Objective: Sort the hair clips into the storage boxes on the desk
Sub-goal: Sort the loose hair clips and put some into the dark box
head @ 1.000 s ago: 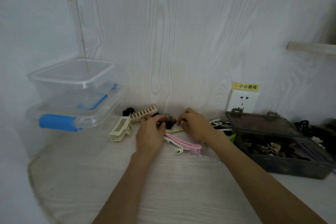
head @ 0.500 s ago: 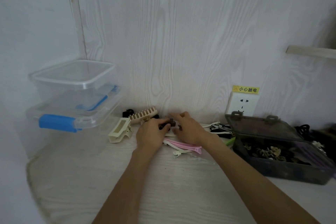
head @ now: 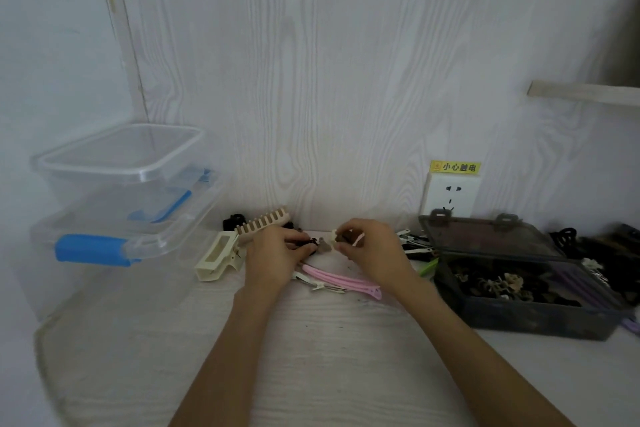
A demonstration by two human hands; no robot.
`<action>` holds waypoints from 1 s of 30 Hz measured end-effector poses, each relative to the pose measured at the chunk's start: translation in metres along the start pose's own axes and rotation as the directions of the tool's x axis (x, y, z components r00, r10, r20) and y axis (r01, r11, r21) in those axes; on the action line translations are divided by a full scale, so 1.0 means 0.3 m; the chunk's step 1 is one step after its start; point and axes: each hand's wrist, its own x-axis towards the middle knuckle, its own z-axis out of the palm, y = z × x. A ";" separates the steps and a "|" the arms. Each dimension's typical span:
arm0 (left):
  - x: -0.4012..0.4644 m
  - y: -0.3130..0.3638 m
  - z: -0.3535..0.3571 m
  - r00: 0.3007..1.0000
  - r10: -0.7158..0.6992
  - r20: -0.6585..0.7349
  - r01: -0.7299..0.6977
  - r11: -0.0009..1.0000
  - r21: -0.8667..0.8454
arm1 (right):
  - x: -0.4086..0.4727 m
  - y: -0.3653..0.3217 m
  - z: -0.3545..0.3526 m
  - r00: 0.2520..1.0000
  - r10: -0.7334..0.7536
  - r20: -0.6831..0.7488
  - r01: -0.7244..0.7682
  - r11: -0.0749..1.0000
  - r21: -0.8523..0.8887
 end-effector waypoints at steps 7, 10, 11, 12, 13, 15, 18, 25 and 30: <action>-0.028 0.058 -0.019 0.980 0.026 -0.196 -0.043 0.996 -0.084 | -0.142 -0.021 -0.188 0.948 -0.010 -0.318 0.079 0.975 0.205; -0.040 0.090 -0.039 0.935 0.038 -0.353 -0.096 0.984 -0.148 | -0.207 -0.001 -0.293 0.892 -0.007 -0.452 0.102 0.977 0.188; -0.047 0.112 -0.035 0.923 0.051 -0.382 -0.130 0.974 -0.183 | -0.235 0.023 -0.337 0.876 0.010 -0.482 0.089 0.979 0.181; -0.059 0.142 -0.030 0.915 0.071 -0.397 -0.172 0.959 -0.226 | -0.257 0.051 -0.375 0.863 0.030 -0.504 0.066 0.983 0.171; -0.077 0.176 -0.018 0.911 0.102 -0.399 -0.221 0.939 -0.264 | -0.274 0.080 -0.407 0.853 0.051 -0.519 0.036 0.987 0.156; -0.118 0.286 0.036 0.916 0.206 -0.343 -0.326 0.882 -0.340 | -0.308 0.143 -0.479 0.844 0.080 -0.531 -0.028 0.994 0.105; -0.184 0.445 0.143 0.925 0.359 -0.123 -0.375 0.813 -0.445 | -0.342 0.200 -0.532 0.876 0.106 -0.470 -0.109 0.994 0.022; -0.244 0.521 0.326 0.821 0.487 0.299 -0.432 0.871 -0.233 | -0.392 0.260 -0.572 0.957 0.144 -0.253 -0.170 0.982 -0.085; -0.215 0.419 0.236 0.891 0.418 0.175 -0.382 0.901 -0.207 | -0.400 0.236 -0.561 0.958 0.107 -0.268 -0.133 0.988 -0.081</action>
